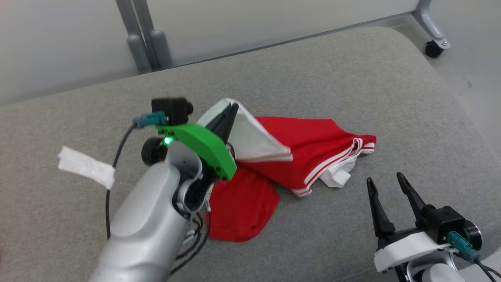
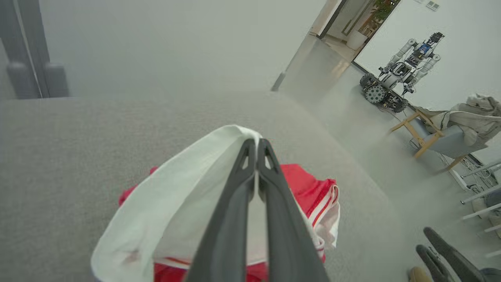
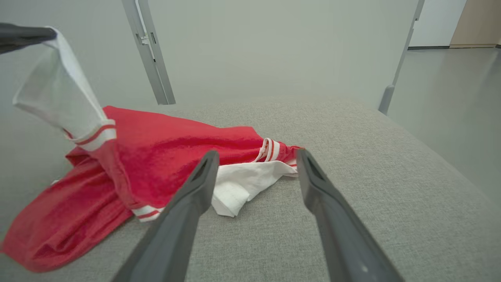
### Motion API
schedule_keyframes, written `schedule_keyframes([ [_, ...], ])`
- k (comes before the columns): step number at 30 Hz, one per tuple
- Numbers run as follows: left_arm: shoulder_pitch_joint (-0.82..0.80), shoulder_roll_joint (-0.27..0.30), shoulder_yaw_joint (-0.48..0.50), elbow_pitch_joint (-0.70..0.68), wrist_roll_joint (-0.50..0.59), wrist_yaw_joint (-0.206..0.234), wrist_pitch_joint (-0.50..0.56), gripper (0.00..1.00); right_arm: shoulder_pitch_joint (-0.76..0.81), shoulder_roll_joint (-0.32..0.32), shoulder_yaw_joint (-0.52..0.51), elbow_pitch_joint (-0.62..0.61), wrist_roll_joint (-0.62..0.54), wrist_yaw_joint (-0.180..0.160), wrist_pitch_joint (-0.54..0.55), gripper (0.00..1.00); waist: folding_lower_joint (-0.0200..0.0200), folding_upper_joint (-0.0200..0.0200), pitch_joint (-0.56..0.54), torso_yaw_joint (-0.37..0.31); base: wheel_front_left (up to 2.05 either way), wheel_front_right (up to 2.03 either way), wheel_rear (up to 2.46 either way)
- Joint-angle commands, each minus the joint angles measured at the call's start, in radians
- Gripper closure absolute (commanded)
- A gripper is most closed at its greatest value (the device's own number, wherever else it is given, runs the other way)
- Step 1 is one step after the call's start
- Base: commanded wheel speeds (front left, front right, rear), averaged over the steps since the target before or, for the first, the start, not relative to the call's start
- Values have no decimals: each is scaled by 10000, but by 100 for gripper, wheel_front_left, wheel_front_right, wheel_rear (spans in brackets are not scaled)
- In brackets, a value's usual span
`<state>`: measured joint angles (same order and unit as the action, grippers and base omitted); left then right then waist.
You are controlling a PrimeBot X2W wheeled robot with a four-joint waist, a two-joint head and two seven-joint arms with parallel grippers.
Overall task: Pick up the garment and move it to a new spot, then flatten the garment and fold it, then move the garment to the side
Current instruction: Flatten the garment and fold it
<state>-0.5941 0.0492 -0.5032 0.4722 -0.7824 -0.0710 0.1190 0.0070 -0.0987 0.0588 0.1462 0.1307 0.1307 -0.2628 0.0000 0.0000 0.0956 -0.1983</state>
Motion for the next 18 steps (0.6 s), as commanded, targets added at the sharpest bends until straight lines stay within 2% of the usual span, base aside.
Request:
schedule_keyframes([
  [1,-721,110,114,-230,27,178,280,100,-299,101,120,-14,125,0,-31,0,0,0,783,-879,0,0,0],
  [4,-1898,365,222,-225,337,552,729,100,-641,274,322,-4,243,-1,-31,0,0,0,1399,-1607,0,0,0],
  [9,-3831,864,397,711,891,916,1064,100,-1035,469,640,102,629,0,-31,0,0,0,2496,-2989,0,0,0],
  [12,-4645,1270,538,1473,1262,1057,780,100,-1035,488,912,151,1195,0,-31,0,0,0,2890,-3620,0,0,0],
  [15,-5366,1364,609,2276,1654,1091,-264,100,-855,491,867,150,1581,0,-31,0,0,0,3222,-3806,0,0,0],
  [16,-5462,1368,623,2555,1750,1045,-634,84,-818,494,869,143,1641,0,-31,0,0,0,3278,-3819,0,0,0],
  [18,-5644,1372,681,3208,1866,1006,-1281,16,-805,492,904,111,1708,0,-31,0,0,0,3341,-3831,0,0,0],
])
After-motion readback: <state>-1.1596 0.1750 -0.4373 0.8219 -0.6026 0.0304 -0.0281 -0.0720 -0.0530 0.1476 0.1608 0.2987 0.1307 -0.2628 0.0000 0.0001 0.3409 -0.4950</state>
